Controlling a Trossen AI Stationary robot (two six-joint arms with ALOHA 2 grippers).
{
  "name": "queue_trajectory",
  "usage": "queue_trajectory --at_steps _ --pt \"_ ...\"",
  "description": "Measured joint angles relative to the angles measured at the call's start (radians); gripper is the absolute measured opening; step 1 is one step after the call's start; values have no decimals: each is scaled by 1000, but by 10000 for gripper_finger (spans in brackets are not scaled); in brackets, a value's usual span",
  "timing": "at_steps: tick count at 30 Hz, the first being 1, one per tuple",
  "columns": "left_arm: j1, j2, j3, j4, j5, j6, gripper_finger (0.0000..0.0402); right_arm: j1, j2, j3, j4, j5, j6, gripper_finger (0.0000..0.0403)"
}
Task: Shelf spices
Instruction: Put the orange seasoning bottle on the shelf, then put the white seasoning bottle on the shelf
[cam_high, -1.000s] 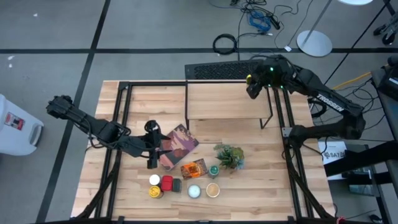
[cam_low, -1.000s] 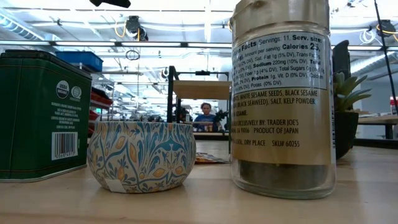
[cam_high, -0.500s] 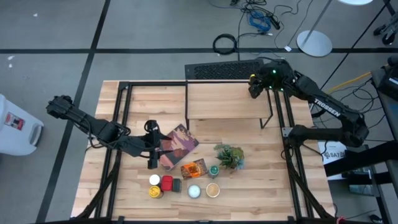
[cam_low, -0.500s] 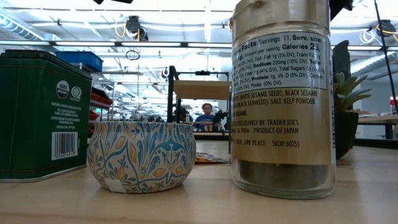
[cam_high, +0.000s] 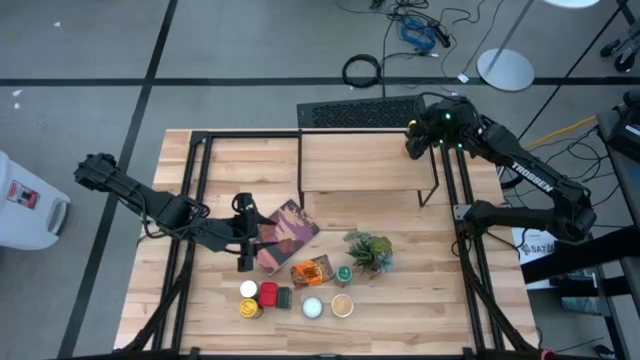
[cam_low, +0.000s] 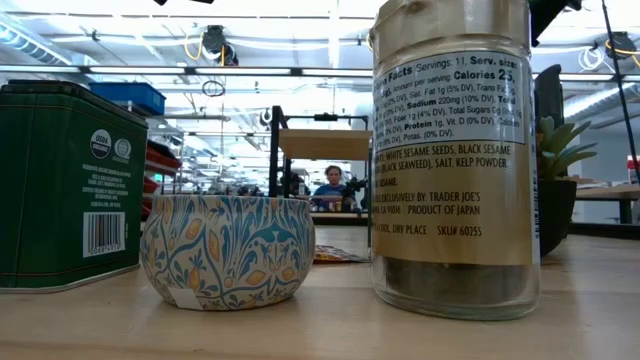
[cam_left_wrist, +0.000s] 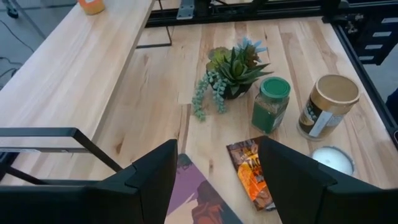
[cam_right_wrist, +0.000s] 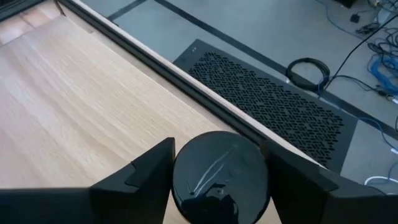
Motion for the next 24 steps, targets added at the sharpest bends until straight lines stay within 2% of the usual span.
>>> queue_trajectory --at_steps 7,19,24 --pt "0 0 0 2 0 -3 235 0 -3 0 -16 0 -4 207" --pt "0 0 0 2 0 -3 235 0 -95 0 -17 -7 -36 251" --pt "0 0 0 2 0 -3 235 1 -140 0 -19 -47 -41 258"
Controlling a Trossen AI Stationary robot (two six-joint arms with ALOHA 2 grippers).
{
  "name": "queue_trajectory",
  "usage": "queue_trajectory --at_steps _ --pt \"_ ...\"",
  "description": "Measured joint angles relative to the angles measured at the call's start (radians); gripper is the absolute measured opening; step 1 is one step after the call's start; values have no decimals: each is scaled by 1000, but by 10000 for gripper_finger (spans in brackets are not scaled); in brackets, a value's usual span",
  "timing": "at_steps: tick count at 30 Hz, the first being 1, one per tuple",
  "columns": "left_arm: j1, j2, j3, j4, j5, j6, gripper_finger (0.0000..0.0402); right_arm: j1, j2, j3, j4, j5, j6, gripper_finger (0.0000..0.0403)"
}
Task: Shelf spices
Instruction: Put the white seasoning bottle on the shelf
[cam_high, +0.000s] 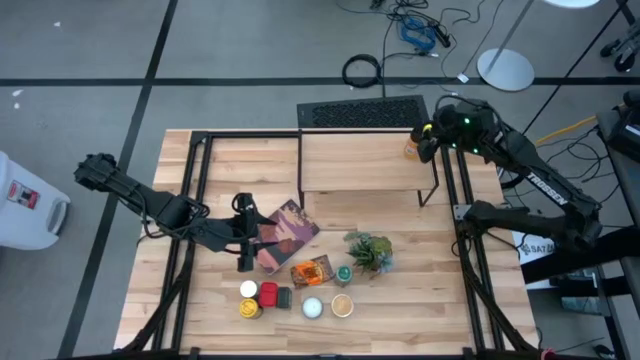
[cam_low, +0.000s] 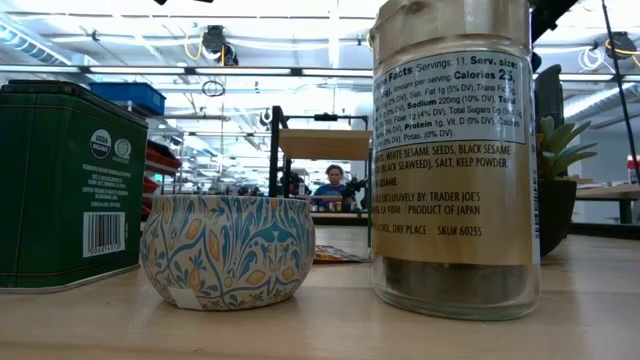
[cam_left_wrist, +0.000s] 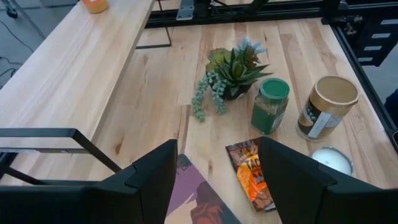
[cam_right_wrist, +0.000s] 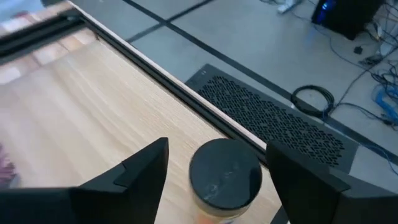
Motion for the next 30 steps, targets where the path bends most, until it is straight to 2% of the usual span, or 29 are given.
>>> queue_trajectory --at_steps 6,16,30 --pt "-1 0 0 -23 42 -29 235 23 -80 0 -4 -80 6 258" --pt "-44 0 0 -72 82 -90 235 124 -213 0 -4 -91 26 258" --pt "-127 0 0 -156 106 -239 235 252 -234 0 -6 -135 66 258"
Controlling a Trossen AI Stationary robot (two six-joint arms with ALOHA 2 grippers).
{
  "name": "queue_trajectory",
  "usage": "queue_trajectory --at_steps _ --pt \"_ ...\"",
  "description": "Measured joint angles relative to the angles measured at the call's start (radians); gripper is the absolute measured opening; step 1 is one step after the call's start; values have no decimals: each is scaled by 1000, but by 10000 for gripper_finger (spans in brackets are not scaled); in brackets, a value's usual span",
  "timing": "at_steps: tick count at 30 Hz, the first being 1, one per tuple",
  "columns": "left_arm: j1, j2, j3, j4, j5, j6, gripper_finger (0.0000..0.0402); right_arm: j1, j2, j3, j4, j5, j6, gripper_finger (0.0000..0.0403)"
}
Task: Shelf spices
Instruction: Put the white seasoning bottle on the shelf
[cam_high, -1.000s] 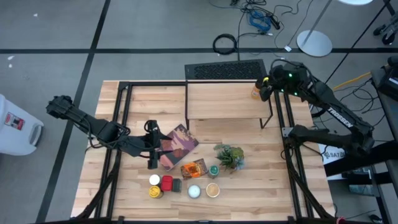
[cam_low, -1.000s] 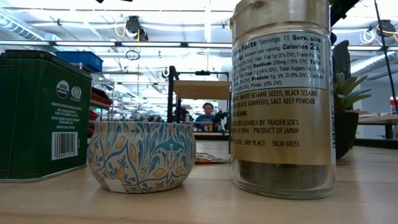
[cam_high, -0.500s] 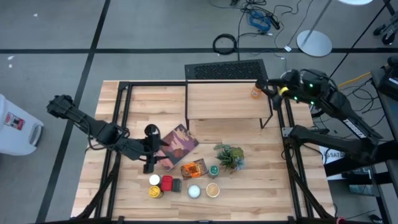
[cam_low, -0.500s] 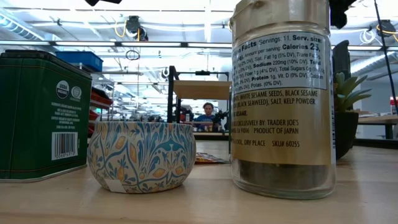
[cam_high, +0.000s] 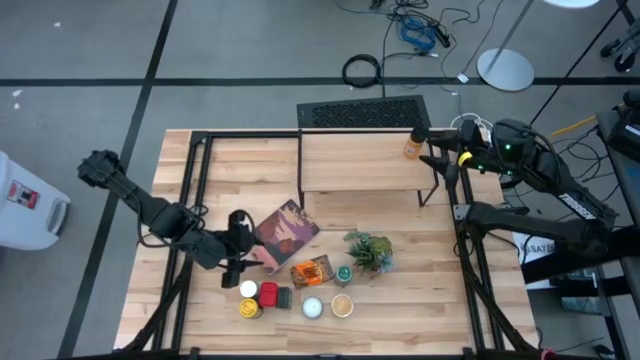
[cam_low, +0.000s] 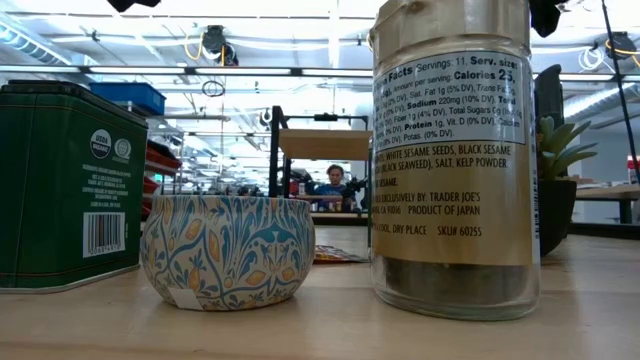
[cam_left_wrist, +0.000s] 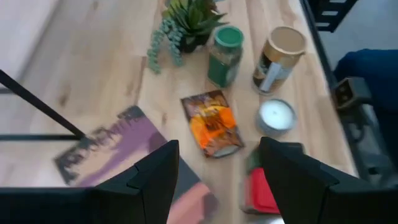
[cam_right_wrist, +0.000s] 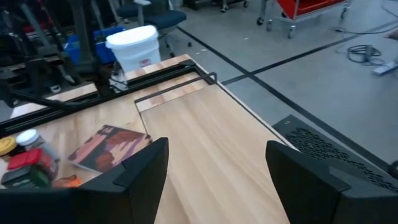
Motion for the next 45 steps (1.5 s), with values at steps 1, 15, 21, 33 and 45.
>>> queue_trajectory --at_steps 1,15,21,33,45 --pt "-6 0 0 -3 6 -17 235 7 0 0 0 0 3 258" --pt "-139 0 -41 -19 29 -221 235 129 26 0 -1 -1 51 258" --pt "-205 30 -65 -15 28 -287 235 191 53 0 -6 -2 64 258" --pt "-308 188 -65 -4 54 -359 235 274 99 0 16 0 93 258" --pt "-331 235 -65 -59 -29 -390 235 324 144 0 57 7 104 258"
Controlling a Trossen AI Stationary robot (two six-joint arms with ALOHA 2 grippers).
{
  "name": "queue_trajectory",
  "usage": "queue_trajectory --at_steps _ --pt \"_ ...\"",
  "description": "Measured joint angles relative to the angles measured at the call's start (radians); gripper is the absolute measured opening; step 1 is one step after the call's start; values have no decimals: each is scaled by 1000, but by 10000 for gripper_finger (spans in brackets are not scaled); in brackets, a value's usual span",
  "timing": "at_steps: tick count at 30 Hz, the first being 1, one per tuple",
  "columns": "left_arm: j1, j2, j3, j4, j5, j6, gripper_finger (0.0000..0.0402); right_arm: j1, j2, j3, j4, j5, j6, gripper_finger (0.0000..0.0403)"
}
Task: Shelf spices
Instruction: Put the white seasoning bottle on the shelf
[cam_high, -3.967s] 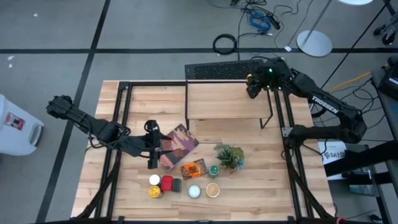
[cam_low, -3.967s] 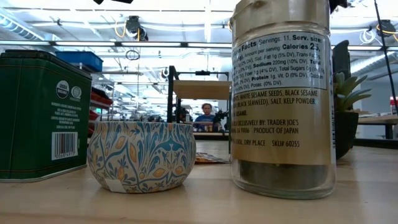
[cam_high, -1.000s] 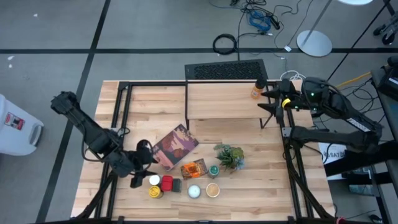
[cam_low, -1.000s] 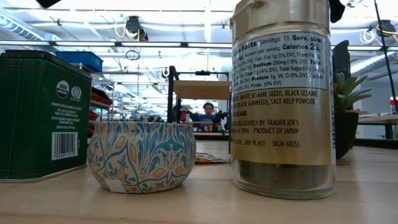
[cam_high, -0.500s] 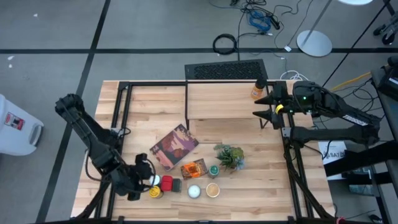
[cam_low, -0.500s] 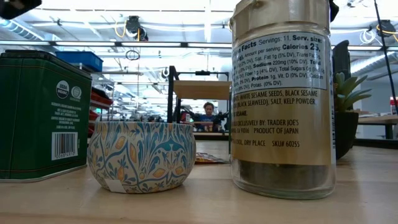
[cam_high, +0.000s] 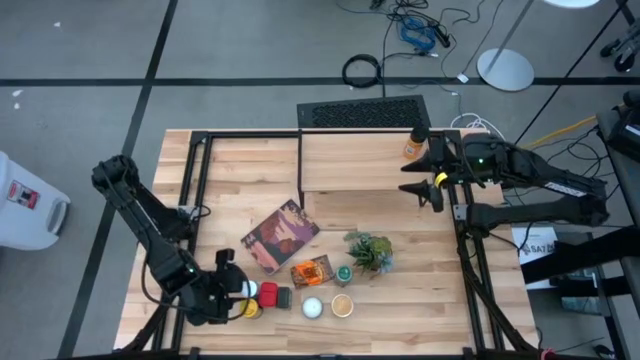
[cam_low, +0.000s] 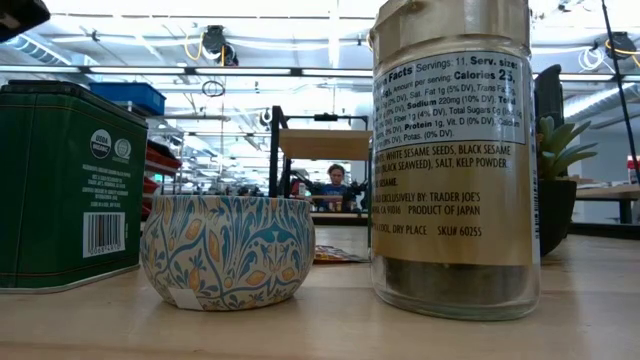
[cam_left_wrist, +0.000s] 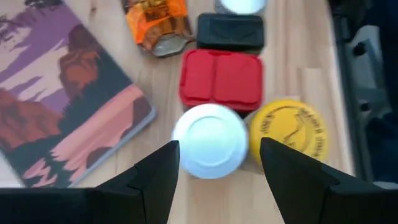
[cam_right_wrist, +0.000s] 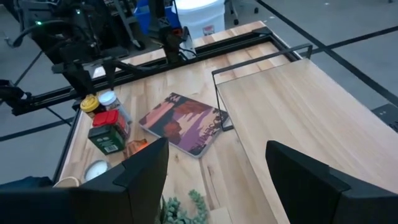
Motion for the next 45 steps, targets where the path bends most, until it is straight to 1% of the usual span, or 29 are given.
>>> queue_trajectory --at_steps 15,19,23,29,36,45 --pt "0 45 0 -4 26 7 235 21 23 0 -1 20 0 258" --pt "5 45 0 -1 -6 9 235 21 23 0 -1 20 0 258" --pt "23 45 0 22 -25 50 235 21 23 0 -1 20 0 258" --pt "57 45 0 42 -22 105 235 21 23 0 -2 20 3 258" --pt "81 45 0 42 -14 113 235 21 23 0 -3 20 2 258" --pt "113 97 3 55 -19 128 235 21 23 0 -4 20 0 258"
